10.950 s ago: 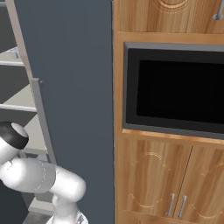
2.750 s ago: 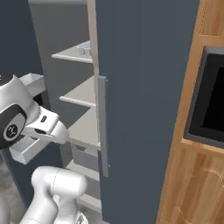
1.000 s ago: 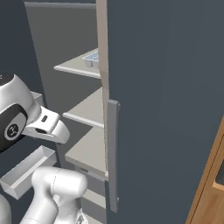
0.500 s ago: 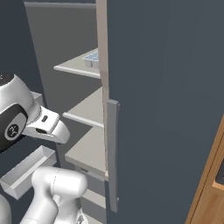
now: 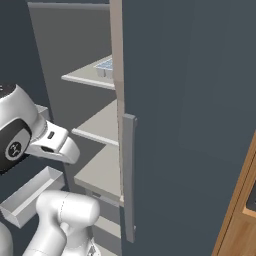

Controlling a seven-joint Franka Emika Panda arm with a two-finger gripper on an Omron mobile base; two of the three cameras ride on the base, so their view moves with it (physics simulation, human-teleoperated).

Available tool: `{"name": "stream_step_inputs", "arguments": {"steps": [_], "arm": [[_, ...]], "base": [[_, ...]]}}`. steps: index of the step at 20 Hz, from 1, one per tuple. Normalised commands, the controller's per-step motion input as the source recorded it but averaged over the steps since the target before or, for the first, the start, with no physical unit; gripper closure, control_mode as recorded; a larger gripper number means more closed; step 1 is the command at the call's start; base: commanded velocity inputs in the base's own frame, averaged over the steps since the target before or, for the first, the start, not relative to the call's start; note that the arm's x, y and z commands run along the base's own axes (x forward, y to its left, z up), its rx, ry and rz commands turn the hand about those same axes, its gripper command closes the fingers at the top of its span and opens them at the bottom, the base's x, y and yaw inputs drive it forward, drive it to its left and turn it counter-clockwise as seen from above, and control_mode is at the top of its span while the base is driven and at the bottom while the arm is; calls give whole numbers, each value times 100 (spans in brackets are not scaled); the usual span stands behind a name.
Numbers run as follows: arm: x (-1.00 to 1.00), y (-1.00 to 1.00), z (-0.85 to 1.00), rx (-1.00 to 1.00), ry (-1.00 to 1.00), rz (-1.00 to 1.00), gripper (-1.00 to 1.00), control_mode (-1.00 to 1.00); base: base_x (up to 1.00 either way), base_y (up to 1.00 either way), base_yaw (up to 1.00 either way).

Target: Open the freezer door, pick up the ice cube tray from the freezer, and place it on the dining counter.

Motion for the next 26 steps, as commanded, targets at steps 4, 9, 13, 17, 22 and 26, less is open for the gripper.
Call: {"name": "stream_step_inputs", "arguments": {"steps": [4,9,13,17,22,26], "arm": [[-13,2,60,-5,-6,19,-100,-100],[-4,8,61,-10,-5,23,-100,-100],[-3,24,60,-17,-9,21,-100,-100],[0,23,53,-21,-14,19,-100,-100],[0,13,45,-24,-21,15,-100,-100],[6,1,31,-20,-12,15,-100,-100]], "base": [[0,0,0],[0,0,0],[0,0,0],[0,0,0],[0,0,0],[0,0,0]]}}
